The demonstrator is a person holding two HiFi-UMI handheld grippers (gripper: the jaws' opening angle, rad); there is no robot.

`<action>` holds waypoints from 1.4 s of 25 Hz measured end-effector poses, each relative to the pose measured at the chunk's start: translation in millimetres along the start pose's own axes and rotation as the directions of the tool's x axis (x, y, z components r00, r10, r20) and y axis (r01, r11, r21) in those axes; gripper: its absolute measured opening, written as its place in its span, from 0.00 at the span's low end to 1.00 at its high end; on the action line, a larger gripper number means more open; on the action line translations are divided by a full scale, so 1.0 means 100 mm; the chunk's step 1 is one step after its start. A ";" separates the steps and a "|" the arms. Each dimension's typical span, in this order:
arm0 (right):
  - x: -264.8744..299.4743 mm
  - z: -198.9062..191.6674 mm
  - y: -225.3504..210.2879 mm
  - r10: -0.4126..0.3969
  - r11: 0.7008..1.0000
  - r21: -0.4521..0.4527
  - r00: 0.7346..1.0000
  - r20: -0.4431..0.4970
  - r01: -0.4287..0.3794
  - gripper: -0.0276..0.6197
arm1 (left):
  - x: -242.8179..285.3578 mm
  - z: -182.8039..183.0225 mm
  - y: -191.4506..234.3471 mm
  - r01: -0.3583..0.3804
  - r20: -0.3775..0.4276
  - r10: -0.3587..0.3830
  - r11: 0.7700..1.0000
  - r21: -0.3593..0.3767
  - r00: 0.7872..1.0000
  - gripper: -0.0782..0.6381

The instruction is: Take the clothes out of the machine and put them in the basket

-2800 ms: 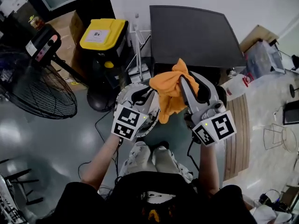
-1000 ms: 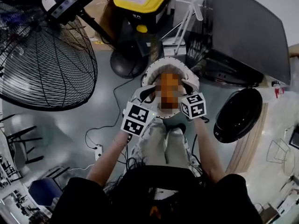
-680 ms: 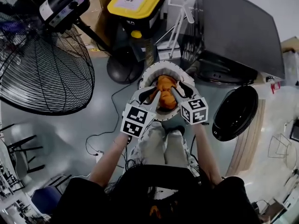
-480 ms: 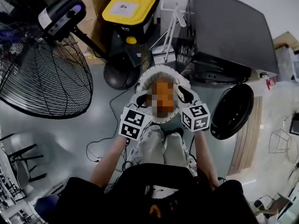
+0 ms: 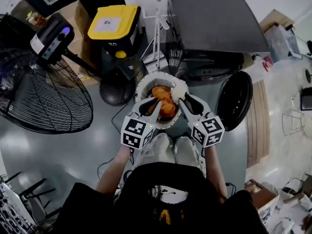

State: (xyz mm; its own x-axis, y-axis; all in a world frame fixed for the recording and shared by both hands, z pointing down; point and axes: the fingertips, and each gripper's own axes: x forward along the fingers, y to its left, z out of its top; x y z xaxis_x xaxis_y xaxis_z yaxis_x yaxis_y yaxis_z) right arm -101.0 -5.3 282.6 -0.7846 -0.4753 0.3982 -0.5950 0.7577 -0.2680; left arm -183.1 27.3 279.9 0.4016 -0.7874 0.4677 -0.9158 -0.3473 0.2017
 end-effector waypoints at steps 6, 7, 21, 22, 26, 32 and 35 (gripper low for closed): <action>-0.46 0.06 0.06 -0.059 0.997 0.045 0.997 0.051 0.056 0.22 | -0.04 0.01 -0.32 0.075 0.005 -0.075 0.997 0.008 0.997 0.16; -0.53 0.06 0.06 -0.067 0.997 0.053 0.996 0.056 0.065 0.22 | -0.04 0.01 -0.37 0.084 0.007 -0.084 0.996 0.004 0.996 0.16; -1.81 -0.07 0.17 -0.119 0.991 0.075 0.983 0.143 0.109 0.19 | -0.26 0.10 -1.65 0.178 0.063 -0.181 0.983 0.051 0.981 0.16; -1.93 -0.10 0.19 -0.120 0.991 0.072 0.982 0.149 0.110 0.19 | -0.30 0.09 -1.76 0.180 0.068 -0.183 0.982 0.050 0.981 0.16; -2.42 -0.23 0.28 -0.118 0.992 0.066 0.977 0.176 0.108 0.17 | -0.48 0.00 -2.24 0.181 0.084 -0.185 0.982 0.050 0.979 0.16; -3.06 -0.45 0.48 -0.108 0.994 0.045 0.972 0.207 0.100 0.14 | -0.81 -0.15 -2.90 0.188 0.110 -0.195 0.980 0.070 0.975 0.16; -3.32 -0.57 0.58 -0.103 0.995 0.029 0.971 0.218 0.099 0.09 | -0.98 -0.22 -3.17 0.185 0.121 -0.194 0.979 0.086 0.974 0.16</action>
State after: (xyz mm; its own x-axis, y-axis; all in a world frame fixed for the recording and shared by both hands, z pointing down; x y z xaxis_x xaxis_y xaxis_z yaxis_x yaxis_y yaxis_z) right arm 135.1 221.8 185.4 -0.7384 -0.6363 0.2231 -0.6743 0.6939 -0.2525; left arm 67.5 226.1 189.3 0.5691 -0.7606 0.3125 -0.8222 -0.5291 0.2099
